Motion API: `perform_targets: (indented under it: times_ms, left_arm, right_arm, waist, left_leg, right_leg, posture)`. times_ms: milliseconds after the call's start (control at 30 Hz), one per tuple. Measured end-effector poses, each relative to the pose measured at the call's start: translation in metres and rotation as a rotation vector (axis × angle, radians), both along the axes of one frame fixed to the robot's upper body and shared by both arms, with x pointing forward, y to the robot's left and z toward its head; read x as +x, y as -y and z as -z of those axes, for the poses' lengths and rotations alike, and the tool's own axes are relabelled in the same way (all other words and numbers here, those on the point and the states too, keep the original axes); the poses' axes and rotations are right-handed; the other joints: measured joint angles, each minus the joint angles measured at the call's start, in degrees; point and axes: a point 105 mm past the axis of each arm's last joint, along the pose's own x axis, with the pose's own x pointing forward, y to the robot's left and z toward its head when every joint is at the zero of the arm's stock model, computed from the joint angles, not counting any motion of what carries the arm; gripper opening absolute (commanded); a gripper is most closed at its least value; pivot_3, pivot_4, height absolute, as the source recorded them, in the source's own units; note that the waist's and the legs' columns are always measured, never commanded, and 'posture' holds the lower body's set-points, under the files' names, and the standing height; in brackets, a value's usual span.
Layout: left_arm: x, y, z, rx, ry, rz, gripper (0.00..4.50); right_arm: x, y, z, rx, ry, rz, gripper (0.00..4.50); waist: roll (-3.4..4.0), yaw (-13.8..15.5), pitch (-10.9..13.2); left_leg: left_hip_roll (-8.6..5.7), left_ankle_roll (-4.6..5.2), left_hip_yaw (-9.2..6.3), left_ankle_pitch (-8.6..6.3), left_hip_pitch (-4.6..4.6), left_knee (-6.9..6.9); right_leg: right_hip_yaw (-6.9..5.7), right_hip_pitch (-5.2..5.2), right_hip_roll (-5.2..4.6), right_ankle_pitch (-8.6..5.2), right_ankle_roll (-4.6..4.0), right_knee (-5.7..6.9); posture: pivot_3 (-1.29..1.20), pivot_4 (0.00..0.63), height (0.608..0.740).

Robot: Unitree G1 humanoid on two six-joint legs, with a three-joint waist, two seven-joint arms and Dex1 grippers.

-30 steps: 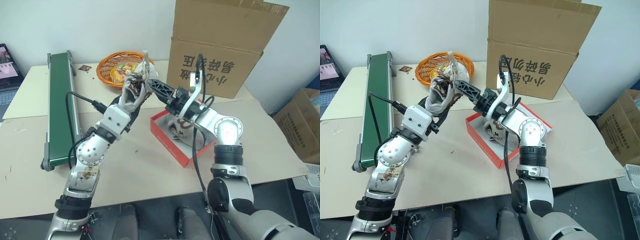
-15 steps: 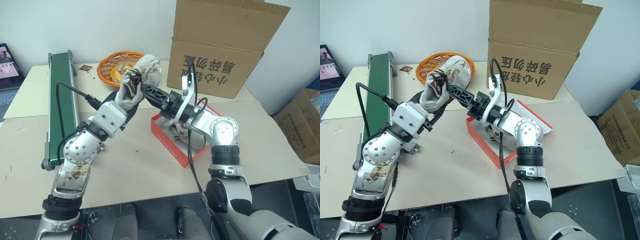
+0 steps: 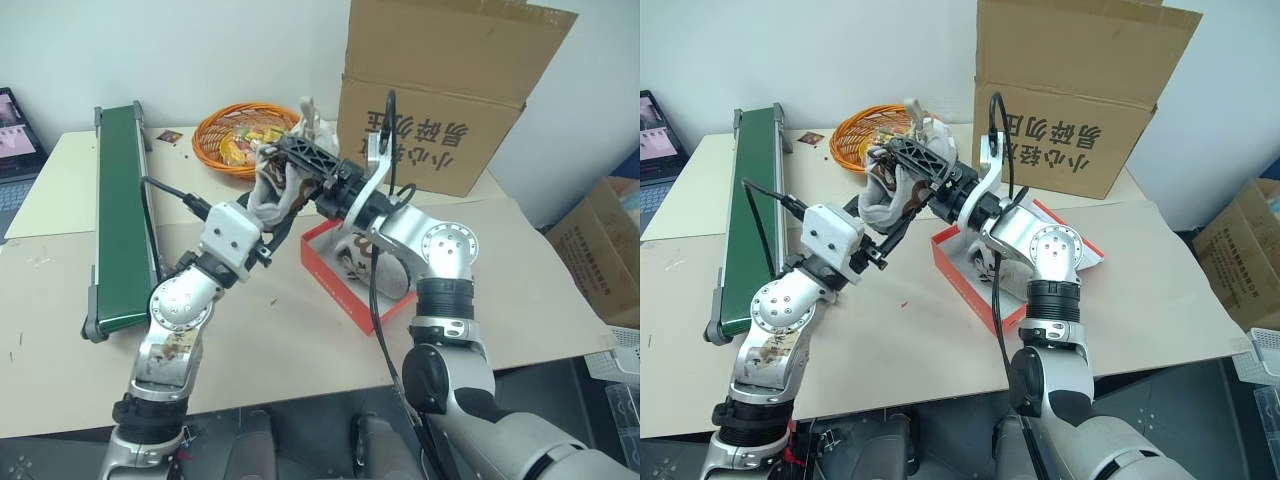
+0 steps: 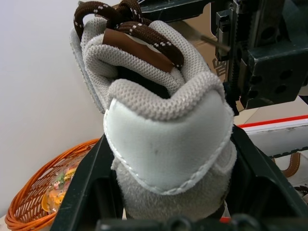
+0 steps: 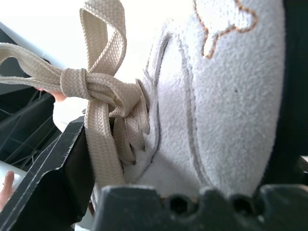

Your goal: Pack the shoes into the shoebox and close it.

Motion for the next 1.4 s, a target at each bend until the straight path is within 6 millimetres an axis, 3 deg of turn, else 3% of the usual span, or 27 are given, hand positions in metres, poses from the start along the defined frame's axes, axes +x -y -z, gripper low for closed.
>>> perform_targets:
  times_ms: [133, 300, 533, 733, 767, 867, 967, 1033, 1133, 1233, 1333, 1400]
  left_arm:
    - [0.0, -0.001, -0.003, -0.002, 0.011, 0.0, 2.27]
    - [-0.002, -0.001, -0.007, 0.0, 0.036, 0.003, 2.27]
    - [-0.002, -0.001, -0.008, 0.006, 0.042, 0.001, 2.27]
    - [-0.002, -0.002, -0.008, 0.021, 0.046, -0.01, 4.35]
    - [-0.001, -0.001, -0.007, 0.036, 0.042, -0.01, 4.47]
    - [0.003, -0.003, 0.0, 0.066, 0.022, -0.026, 4.47]
    - [0.003, -0.003, 0.012, 0.09, -0.015, -0.024, 4.47]
    - [0.001, 0.0, 0.02, 0.101, -0.036, -0.012, 4.47]
    - [0.001, 0.001, 0.019, 0.099, -0.035, -0.012, 4.47]
    - [0.002, -0.001, 0.02, 0.093, -0.035, -0.029, 4.47]
    - [0.003, -0.005, 0.02, 0.086, -0.037, -0.05, 4.47]
    - [0.004, -0.008, 0.023, 0.088, -0.051, -0.066, 4.47]
  right_arm:
    - [0.002, 0.0, 0.001, -0.016, -0.007, 0.021, 2.06]
    - [0.002, 0.0, -0.002, -0.028, 0.002, 0.038, 0.66]
    - [0.001, -0.001, -0.004, -0.021, 0.002, 0.037, 0.59]
    - [-0.003, 0.0, -0.012, 0.019, 0.007, 0.023, 0.59]
    - [-0.001, 0.001, -0.013, 0.025, 0.005, 0.039, 0.59]
    - [0.015, 0.007, -0.008, 0.006, -0.039, 0.156, 0.59]
    - [0.056, 0.046, -0.006, 0.034, -0.127, 0.481, 0.59]
    - [0.066, 0.064, -0.016, 0.044, -0.105, 0.608, 0.59]
    - [0.073, 0.093, -0.036, -0.041, 0.024, 0.779, 0.59]
    - [0.066, 0.108, -0.057, -0.287, 0.317, 0.814, 0.59]
    - [0.043, 0.096, -0.067, -0.45, 0.538, 0.649, 0.59]
    - [0.02, 0.082, -0.057, -0.623, 0.662, 0.432, 0.59]
  waist:
    - [0.0, 0.0, 0.0]
    - [0.0, 0.0, 0.0]
    - [0.0, 0.0, 0.0]
    - [0.0, -0.01, 0.0]
    - [0.0, -0.01, 0.0]
    - [0.0, -0.02, 0.0]
    - [0.02, 0.33, 0.02]
    - [0.03, 0.24, 0.02]
    - [0.03, 0.19, 0.02]
    - [0.08, 0.06, 0.06]
    - [0.08, -0.28, 0.05]
    - [0.09, -0.33, 0.05]
  left_leg:
    - [0.0, 0.0, 0.0, 0.0, 0.0, 0.0]
    - [0.0, 0.01, 0.0, 0.0, 0.0, 0.0]
    - [0.0, 0.01, 0.0, 0.0, 0.0, 0.0]
    - [0.0, 0.01, -0.01, 0.01, 0.0, 0.0]
    - [0.0, 0.01, -0.01, 0.01, 0.0, 0.0]
    - [0.0, 0.01, -0.01, 0.01, 0.03, 0.01]
    - [-0.02, 0.01, -0.01, 0.01, -0.06, 0.02]
    - [-0.02, 0.02, 0.02, 0.01, -0.12, 0.01]
    - [-0.01, 0.02, 0.01, 0.01, -0.09, -0.06]
    - [-0.02, 0.02, 0.04, 0.01, -0.07, -0.04]
    - [-0.01, 0.03, 0.04, 0.01, -0.01, -0.06]
    - [-0.01, 0.03, 0.04, 0.01, 0.01, -0.06]
  right_leg:
    - [0.0, 0.0, 0.0, 0.0, 0.0, 0.0]
    - [0.0, 0.0, 0.0, 0.0, 0.0, 0.0]
    - [0.0, 0.0, 0.0, 0.0, 0.0, 0.0]
    - [0.0, 0.0, 0.01, 0.0, 0.0, 0.0]
    - [0.0, 0.01, 0.0, 0.0, 0.0, 0.01]
    - [0.0, 0.03, 0.01, 0.0, 0.0, 0.0]
    - [-0.02, 0.0, -0.01, 0.01, 0.03, -0.06]
    - [0.02, -0.04, -0.01, 0.0, 0.03, -0.11]
    - [0.02, -0.05, 0.0, -0.03, 0.06, -0.09]
    - [0.06, -0.07, -0.01, -0.02, 0.05, -0.07]
    - [0.1, -0.07, 0.0, -0.02, 0.04, -0.03]
    - [0.11, -0.07, 0.01, -0.04, 0.02, 0.0]
  posture:
    - [0.0, 0.15, 0.72]
    - [0.0, 0.15, 0.72]
    - [0.0, 0.15, 0.72]
    - [0.0, 0.15, 0.72]
    - [0.0, 0.15, 0.72]
    - [0.0, 0.15, 0.72]
    - [0.0, 0.15, 0.72]
    - [0.0, 0.15, 0.72]
    - [0.0, 0.15, 0.72]
    - [0.0, 0.15, 0.72]
    - [0.0, 0.15, 0.72]
    - [0.0, 0.15, 0.72]
